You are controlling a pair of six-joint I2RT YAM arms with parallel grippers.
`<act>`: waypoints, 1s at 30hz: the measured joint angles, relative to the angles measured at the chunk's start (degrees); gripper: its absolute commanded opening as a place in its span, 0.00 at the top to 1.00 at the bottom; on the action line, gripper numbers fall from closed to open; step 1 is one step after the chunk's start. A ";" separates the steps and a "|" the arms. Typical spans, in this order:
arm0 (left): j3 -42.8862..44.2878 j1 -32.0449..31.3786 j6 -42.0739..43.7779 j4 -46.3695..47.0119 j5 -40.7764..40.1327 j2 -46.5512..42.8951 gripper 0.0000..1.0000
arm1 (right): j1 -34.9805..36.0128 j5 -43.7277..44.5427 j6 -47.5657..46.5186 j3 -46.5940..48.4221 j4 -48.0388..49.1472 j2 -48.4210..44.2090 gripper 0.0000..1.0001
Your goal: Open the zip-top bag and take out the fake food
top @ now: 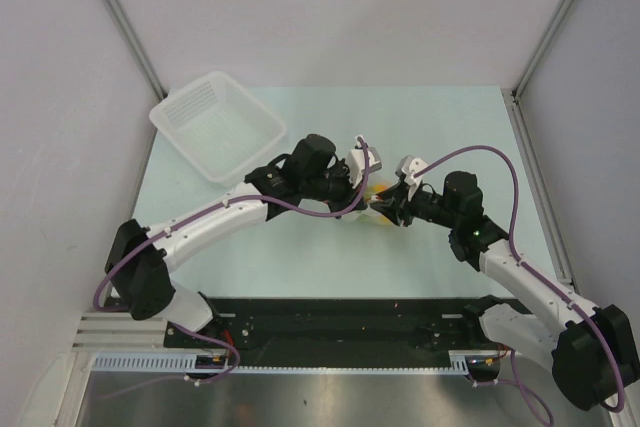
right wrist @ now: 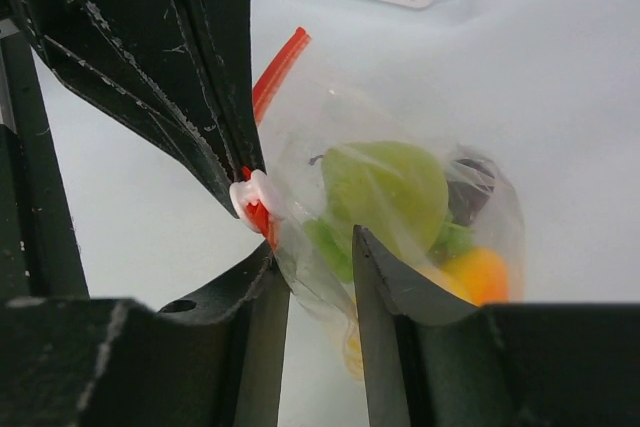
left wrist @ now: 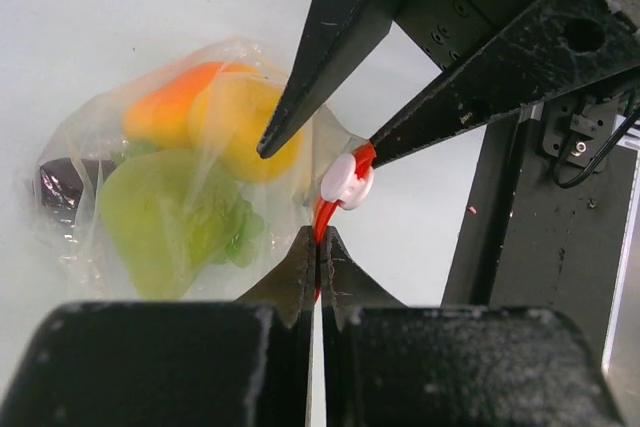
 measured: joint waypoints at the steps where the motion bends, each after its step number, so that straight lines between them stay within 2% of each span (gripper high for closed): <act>1: 0.00 0.00 0.15 -0.09 0.09 0.02 1.00 | -0.02 0.26 -0.35 0.00 0.11 0.00 0.67; 3: 0.04 0.00 0.22 -0.26 0.24 0.07 1.00 | -0.09 0.26 -0.79 0.00 0.20 0.00 0.69; 4: 0.07 0.00 0.26 -0.33 0.26 0.07 1.00 | -0.20 0.07 -0.90 0.00 0.31 0.00 0.77; 6: 0.17 0.00 0.35 -0.42 0.37 0.11 1.00 | -0.50 -0.57 -1.14 0.00 0.59 0.02 0.84; 8: 0.55 0.04 0.68 -0.57 0.46 0.35 1.00 | -0.70 -1.42 -1.31 0.00 0.72 0.04 0.82; 12: 1.25 0.07 0.83 -1.07 0.61 0.90 1.00 | -1.05 -2.62 -1.31 0.00 0.74 0.09 0.71; 18: 1.33 0.07 0.87 -1.33 1.42 1.38 1.00 | -1.05 -2.64 -1.29 0.00 0.81 -0.39 0.72; 22: 1.60 0.07 1.25 -1.53 1.53 1.62 0.99 | -1.05 -3.13 -1.51 0.00 0.90 -0.59 1.00; 23: 1.60 0.09 1.25 -1.55 1.55 1.62 0.95 | -1.05 -3.34 -1.68 0.00 0.87 -0.55 1.00; 24: 1.64 0.11 1.25 -1.57 1.55 1.62 0.78 | -1.05 -3.63 -1.73 0.00 0.81 -0.48 1.00; 26: 1.64 0.11 1.25 -1.66 1.51 1.62 0.64 | -1.07 -4.00 -1.97 0.02 0.68 -0.33 1.00; 27: 1.64 0.11 1.27 -1.62 1.53 1.62 0.47 | -1.14 -4.11 -2.12 0.07 0.44 -0.24 1.00; 30: 1.49 0.15 1.05 -0.59 1.51 1.36 0.42 | -1.40 -4.85 -2.36 0.22 -0.52 -0.17 1.00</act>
